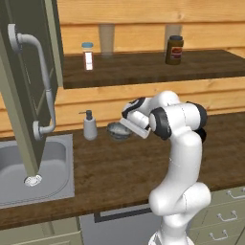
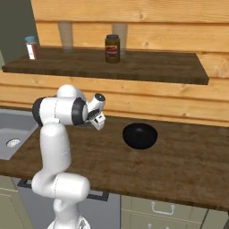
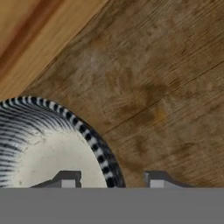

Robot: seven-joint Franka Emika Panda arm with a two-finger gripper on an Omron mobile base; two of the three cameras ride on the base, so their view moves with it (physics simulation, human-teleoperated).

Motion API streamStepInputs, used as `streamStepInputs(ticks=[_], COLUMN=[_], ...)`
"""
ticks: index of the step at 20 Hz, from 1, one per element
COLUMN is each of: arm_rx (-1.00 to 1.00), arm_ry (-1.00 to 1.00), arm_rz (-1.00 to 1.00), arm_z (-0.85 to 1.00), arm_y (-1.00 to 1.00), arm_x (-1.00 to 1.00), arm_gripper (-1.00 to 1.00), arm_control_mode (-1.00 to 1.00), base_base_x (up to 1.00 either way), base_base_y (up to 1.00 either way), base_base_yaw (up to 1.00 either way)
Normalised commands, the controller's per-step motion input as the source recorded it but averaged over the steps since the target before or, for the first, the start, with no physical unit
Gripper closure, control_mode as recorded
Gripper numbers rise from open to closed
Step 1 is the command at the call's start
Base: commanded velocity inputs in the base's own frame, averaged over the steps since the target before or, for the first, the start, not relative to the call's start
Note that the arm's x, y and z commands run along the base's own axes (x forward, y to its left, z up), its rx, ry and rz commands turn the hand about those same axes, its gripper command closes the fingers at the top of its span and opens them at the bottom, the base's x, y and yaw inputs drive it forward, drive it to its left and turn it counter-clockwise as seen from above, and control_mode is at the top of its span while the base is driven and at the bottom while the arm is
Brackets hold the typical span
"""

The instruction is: Pick up the bowls on the counter and stack them on top of one another in the open cabinet. Place the smaller bowl on top of the larger bowl.

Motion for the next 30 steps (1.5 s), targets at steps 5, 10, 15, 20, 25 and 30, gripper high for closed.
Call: streamStepInputs(ticks=[5,10,15,20,25,30], arm_rx=[0.00,0.00,0.00,0.00,0.03,0.05], arm_ry=[0.00,-0.05,-0.22,-0.27,-0.05,0.00], arm_rz=[0.00,0.00,0.00,-0.07,-0.18,-0.22], arm_z=[0.00,0.03,0.21,0.61,1.00,1.00], arm_y=[0.00,0.00,-0.04,-0.29,-0.44,-0.61], arm_x=[0.00,-0.21,-0.94,-0.93,-0.66,-0.59], arm_gripper=[1.00,1.00,1.00,1.00,1.00,1.00], arm_control_mode=[-1.00,-1.00,-1.00,-1.00,-1.00,-1.00], base_base_x=[0.00,0.00,0.00,0.00,0.00,0.00], base_base_y=[0.00,0.00,0.00,0.00,0.00,0.00], base_base_yaw=[0.00,0.00,0.00,0.00,0.00,0.00])
